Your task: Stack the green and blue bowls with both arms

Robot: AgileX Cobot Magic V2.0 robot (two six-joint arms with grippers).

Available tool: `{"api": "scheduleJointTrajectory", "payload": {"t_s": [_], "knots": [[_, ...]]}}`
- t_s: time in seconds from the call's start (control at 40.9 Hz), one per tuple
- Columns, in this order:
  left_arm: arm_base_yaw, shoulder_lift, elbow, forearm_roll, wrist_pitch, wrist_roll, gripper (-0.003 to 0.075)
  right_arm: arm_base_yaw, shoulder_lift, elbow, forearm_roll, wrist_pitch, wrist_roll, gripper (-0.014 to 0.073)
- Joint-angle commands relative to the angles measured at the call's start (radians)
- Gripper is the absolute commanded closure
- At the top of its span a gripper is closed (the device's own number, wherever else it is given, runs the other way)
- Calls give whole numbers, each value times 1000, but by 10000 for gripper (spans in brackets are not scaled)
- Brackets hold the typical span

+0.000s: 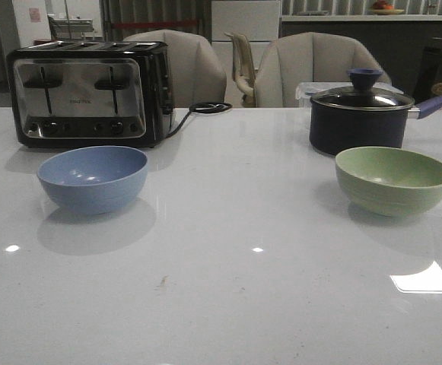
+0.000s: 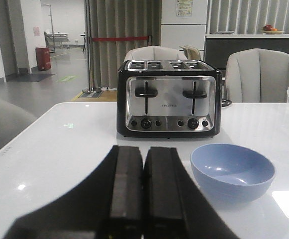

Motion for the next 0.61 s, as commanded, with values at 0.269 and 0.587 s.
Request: {"api": "scheduleJointTrajectory", "payload": {"t_s": [0.269,0.587], "knots": [[0,-17,6,-1,-88,-6,622,-2,-20,-6,1,-88,-4,555],[0,-17,6,-1,-88,-6,622,-2,-20,-6,1,-114,-4,555]]}}
